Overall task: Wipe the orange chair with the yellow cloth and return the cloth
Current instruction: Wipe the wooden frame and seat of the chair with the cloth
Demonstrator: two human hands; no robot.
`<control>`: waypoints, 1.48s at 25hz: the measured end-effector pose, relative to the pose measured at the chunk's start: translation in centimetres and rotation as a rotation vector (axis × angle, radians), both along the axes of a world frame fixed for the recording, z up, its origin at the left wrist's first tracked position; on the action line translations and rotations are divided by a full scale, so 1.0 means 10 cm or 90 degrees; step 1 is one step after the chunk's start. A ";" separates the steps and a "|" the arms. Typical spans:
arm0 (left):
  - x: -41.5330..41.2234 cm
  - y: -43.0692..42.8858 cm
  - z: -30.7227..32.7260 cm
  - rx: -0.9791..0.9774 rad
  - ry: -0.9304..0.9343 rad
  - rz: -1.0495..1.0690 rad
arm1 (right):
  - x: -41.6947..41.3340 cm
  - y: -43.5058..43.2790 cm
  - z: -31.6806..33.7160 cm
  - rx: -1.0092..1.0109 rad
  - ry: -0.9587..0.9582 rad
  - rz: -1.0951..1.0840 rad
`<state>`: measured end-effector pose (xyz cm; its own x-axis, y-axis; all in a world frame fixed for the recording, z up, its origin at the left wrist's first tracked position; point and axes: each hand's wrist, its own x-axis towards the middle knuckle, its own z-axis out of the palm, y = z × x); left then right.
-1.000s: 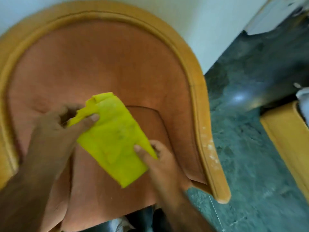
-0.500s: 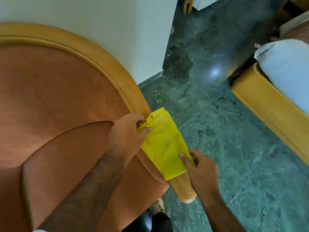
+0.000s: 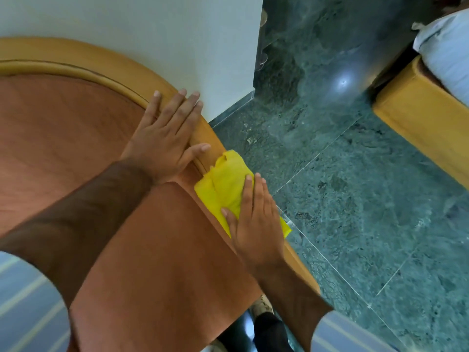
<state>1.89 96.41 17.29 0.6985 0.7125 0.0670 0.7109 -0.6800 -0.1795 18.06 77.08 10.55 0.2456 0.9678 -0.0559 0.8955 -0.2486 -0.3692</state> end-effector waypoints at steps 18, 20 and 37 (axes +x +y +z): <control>-0.01 0.01 0.00 0.014 -0.026 -0.019 | 0.42 -1.28 -0.08 -0.076 -0.106 0.039; 0.00 0.02 0.01 0.009 -0.013 -0.020 | 0.20 -0.69 -0.06 -0.068 -0.084 0.033; 0.66 -1.07 0.03 -0.363 -0.585 0.674 | 0.70 -0.17 0.39 -0.211 0.461 -0.248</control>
